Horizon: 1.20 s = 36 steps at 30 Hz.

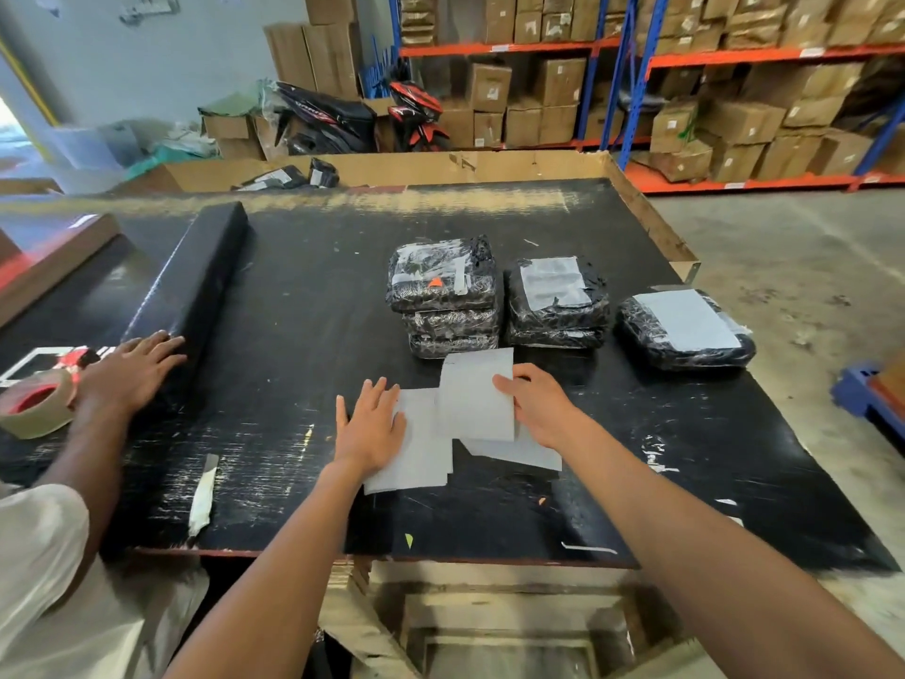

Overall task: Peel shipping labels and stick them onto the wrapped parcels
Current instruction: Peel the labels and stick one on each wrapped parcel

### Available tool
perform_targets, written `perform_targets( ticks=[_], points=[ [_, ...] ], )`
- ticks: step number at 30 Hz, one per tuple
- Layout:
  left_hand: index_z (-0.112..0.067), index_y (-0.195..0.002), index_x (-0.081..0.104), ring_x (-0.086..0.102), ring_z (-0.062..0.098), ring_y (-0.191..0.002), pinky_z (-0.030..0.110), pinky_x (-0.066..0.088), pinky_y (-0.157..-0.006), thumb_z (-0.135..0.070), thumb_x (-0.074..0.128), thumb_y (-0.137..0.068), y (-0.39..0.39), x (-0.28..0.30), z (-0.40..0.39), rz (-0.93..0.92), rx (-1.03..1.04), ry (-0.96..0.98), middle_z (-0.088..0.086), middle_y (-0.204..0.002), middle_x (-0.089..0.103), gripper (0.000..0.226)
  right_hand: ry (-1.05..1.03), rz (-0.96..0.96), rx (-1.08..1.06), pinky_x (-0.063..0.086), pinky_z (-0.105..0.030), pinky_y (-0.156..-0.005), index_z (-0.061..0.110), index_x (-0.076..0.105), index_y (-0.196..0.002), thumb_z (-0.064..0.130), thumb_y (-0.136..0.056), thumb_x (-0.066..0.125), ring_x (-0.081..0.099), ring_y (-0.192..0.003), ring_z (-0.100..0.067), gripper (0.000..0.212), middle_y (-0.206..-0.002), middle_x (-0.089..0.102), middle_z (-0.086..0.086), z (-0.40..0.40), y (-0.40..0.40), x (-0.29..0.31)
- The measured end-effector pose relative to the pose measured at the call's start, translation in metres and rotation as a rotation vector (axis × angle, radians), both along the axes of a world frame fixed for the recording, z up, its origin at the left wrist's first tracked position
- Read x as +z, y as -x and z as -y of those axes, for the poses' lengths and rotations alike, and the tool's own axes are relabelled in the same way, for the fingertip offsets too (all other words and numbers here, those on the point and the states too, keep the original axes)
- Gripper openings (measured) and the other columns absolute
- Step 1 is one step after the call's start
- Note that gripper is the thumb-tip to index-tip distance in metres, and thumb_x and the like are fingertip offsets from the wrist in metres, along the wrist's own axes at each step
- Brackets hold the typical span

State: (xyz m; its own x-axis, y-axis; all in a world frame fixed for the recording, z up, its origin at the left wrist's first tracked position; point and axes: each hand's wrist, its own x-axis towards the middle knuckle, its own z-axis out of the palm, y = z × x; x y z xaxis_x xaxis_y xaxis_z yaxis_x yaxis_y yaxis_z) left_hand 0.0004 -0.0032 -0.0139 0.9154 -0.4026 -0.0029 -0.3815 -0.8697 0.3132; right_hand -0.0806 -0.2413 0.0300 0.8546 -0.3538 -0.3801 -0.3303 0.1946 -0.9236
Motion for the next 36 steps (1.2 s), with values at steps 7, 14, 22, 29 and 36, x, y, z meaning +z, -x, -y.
perform_targets(
  ticks=[7, 14, 22, 29, 36],
  points=[
    [-0.017, -0.115, 0.072, 0.069, 0.016, -0.104, 0.029, 0.051, -0.090, -0.041, 0.045, -0.104, 0.033, 0.061, 0.082, -0.436, -0.007, 0.828, 0.001, -0.110, 0.075, 0.037, -0.071, 0.090, 0.038, 0.058, -0.041, -0.074, 0.015, 0.061, -0.119, 0.010, -0.098, 0.062, 0.070, -0.099, -0.027, 0.021, -0.115, 0.071, -0.012, 0.046, 0.028, 0.019],
    [-0.006, -0.111, 0.070, 0.074, 0.014, -0.084, 0.028, 0.061, -0.074, -0.005, 0.066, -0.093, 0.054, 0.071, 0.143, -0.650, -0.027, 1.071, -0.001, -0.094, 0.078, 0.019, 0.058, 0.179, -0.002, 0.060, -0.035, -0.073, 0.015, 0.065, -0.105, 0.011, -0.097, 0.064, 0.071, -0.094, -0.023, 0.009, -0.109, 0.072, -0.013, 0.078, 0.046, 0.029],
    [-0.008, -0.121, 0.064, 0.071, 0.029, -0.103, 0.045, 0.058, -0.088, -0.009, 0.069, -0.091, 0.063, 0.079, 0.173, -0.788, -0.020, 1.187, 0.011, -0.112, 0.075, 0.030, 0.243, 0.239, -0.003, 0.060, -0.033, -0.071, 0.018, 0.070, -0.101, 0.009, -0.092, 0.071, 0.073, -0.092, -0.026, 0.012, -0.099, 0.074, -0.011, 0.110, 0.058, 0.034],
    [-0.002, -0.117, 0.067, 0.068, 0.034, -0.108, 0.047, 0.057, -0.090, -0.003, 0.074, -0.085, 0.072, 0.084, 0.185, -0.890, -0.019, 1.170, 0.015, -0.115, 0.073, 0.033, 0.169, 0.275, -0.053, 0.060, -0.028, -0.074, 0.011, 0.072, -0.105, 0.015, -0.095, 0.068, 0.074, -0.092, -0.024, 0.011, -0.101, 0.076, -0.011, 0.116, 0.063, 0.040],
    [-0.008, -0.112, 0.065, 0.067, 0.028, -0.103, 0.049, 0.054, -0.095, -0.003, 0.072, -0.088, 0.058, 0.081, 0.192, -0.670, 0.291, 1.426, 0.012, -0.116, 0.070, 0.025, 0.091, 0.183, 0.168, 0.058, -0.030, -0.080, 0.015, 0.073, -0.107, 0.024, -0.102, 0.057, 0.074, -0.084, -0.020, 0.019, -0.104, 0.077, -0.009, 0.117, 0.084, 0.042]
  ],
)
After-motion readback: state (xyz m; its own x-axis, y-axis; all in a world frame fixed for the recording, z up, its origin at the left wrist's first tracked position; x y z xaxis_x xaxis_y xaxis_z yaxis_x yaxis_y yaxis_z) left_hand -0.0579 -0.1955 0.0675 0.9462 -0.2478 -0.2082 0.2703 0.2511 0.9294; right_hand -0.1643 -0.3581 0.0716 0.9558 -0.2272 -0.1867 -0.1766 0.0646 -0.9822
